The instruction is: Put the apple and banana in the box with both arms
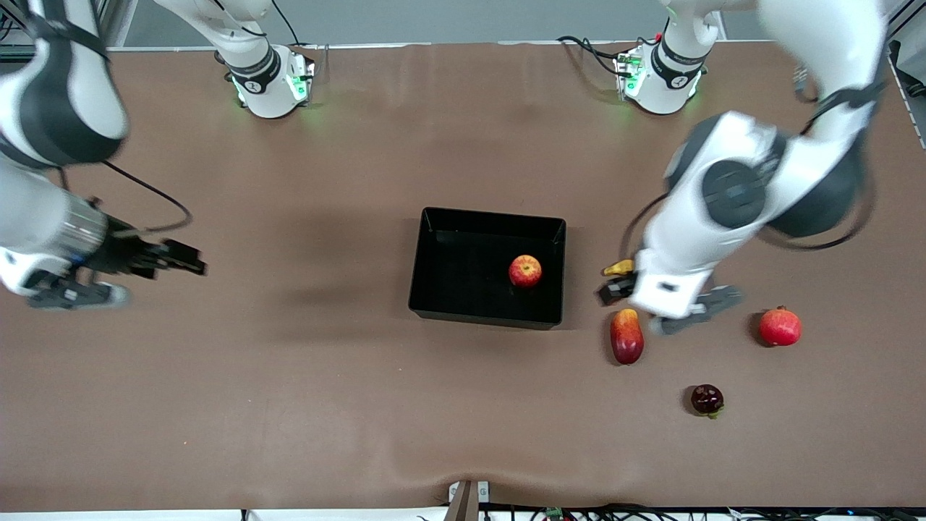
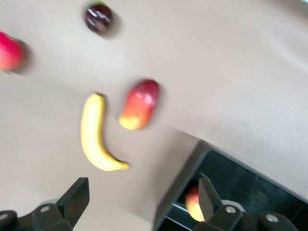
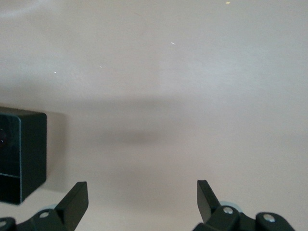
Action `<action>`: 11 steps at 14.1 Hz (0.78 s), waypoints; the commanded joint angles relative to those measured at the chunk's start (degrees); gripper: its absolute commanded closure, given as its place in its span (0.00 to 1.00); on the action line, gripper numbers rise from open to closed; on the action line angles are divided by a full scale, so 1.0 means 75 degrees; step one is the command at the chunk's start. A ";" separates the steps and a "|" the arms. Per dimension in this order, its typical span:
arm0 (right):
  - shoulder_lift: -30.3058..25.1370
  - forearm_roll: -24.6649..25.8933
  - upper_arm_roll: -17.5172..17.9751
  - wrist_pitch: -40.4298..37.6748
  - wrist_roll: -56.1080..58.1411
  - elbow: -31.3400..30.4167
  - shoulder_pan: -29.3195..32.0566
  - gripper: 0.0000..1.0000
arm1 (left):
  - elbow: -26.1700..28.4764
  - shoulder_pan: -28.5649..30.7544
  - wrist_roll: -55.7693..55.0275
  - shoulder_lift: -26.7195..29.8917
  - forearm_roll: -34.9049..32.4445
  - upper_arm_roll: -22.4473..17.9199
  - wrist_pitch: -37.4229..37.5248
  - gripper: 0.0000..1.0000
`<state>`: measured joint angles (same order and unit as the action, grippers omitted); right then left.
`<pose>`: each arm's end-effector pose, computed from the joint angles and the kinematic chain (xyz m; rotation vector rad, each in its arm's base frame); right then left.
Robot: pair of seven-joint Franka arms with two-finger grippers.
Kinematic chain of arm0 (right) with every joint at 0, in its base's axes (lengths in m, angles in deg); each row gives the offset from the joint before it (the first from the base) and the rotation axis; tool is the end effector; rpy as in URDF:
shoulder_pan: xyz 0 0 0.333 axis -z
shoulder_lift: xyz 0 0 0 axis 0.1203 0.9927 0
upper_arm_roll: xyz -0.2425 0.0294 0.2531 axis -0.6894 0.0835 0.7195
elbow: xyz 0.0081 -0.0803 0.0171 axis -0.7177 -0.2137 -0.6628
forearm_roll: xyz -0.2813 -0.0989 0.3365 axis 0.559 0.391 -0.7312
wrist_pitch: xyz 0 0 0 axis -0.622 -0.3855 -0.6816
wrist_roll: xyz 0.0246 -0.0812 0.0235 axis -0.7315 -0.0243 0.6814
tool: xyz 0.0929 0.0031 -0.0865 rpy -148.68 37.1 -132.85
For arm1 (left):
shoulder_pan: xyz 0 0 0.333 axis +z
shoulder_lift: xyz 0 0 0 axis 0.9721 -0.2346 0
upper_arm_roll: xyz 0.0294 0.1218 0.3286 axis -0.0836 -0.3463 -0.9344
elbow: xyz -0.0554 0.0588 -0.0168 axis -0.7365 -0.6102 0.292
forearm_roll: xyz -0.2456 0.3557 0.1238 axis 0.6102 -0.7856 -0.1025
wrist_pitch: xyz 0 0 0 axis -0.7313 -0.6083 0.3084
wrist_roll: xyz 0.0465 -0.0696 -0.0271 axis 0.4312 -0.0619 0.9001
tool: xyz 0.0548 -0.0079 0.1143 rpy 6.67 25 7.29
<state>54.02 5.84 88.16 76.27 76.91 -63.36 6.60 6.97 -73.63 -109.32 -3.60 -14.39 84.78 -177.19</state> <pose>0.6739 0.0224 0.5297 -3.0007 -0.0218 0.0486 0.7032 -0.2512 0.5006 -3.0345 -0.6156 -0.0557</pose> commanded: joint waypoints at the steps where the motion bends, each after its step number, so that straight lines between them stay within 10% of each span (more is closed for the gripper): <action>1: -0.0623 0.0052 -0.0857 -0.0722 0.0126 0.0012 -0.0705 0.00 | 0.0198 0.0398 0.0510 0.0915 -0.0012 0.0033 0.0459 0.00; 3: -0.0857 0.0041 -0.1914 -0.1190 0.0126 0.0282 -0.1424 0.00 | 0.0198 0.0620 0.1270 0.1408 0.0000 -0.0002 0.0845 0.00; 6: -0.1301 0.0088 -0.1941 -0.1953 0.0044 0.0541 -0.1286 0.00 | 0.0256 0.1137 0.2896 0.1994 0.0174 -0.0060 0.1187 0.00; 11: -0.1584 0.0123 -0.1871 -0.2738 -0.0564 0.0588 -0.1086 0.00 | 0.1168 0.0050 0.5512 0.3247 0.1533 -0.2751 0.1374 0.00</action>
<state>43.13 6.00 73.71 57.68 75.21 -59.02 -1.66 9.44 -69.59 -73.35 14.91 -5.80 70.36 -166.98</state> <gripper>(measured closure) 0.000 0.000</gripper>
